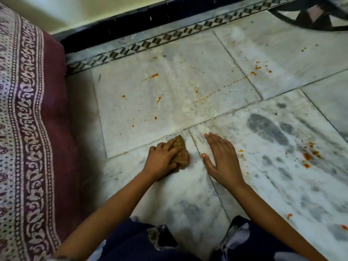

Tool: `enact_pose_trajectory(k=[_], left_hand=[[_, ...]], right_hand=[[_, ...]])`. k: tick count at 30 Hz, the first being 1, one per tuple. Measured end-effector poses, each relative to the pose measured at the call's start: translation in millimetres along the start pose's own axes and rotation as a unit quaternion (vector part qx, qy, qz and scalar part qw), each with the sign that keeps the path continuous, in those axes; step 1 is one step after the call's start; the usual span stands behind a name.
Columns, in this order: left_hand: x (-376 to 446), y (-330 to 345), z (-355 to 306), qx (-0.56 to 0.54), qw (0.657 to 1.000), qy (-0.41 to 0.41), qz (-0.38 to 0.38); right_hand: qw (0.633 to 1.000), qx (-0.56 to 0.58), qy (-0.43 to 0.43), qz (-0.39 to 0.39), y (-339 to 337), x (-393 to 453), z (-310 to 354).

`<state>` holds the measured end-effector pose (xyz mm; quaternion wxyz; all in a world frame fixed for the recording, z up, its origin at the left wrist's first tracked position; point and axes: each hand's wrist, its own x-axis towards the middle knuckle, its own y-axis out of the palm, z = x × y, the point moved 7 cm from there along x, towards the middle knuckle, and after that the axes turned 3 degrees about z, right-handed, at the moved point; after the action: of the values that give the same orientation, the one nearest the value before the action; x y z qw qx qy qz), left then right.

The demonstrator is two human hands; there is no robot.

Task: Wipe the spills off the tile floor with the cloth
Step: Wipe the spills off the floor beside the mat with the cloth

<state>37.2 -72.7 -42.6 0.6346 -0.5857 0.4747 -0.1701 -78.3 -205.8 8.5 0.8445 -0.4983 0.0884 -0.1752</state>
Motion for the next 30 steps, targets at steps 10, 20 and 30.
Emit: enact_pose_trajectory(k=[10,20,30], left_hand=[[-26.7,-76.2,28.9,-0.111,0.992,-0.043,-0.048],[-32.4,-99.5,88.8,-0.155,0.979,-0.065,-0.117],[-6.5,-90.9,193.0,-0.231,0.959,-0.066,-0.153]], right_hand=[[0.999,0.003,-0.038,0.009,-24.5,12.8,17.0],[0.997,-0.039,-0.066,-0.004,-25.5,56.2,42.1],[0.991,-0.115,-0.019,0.067,33.3,96.7,72.2]])
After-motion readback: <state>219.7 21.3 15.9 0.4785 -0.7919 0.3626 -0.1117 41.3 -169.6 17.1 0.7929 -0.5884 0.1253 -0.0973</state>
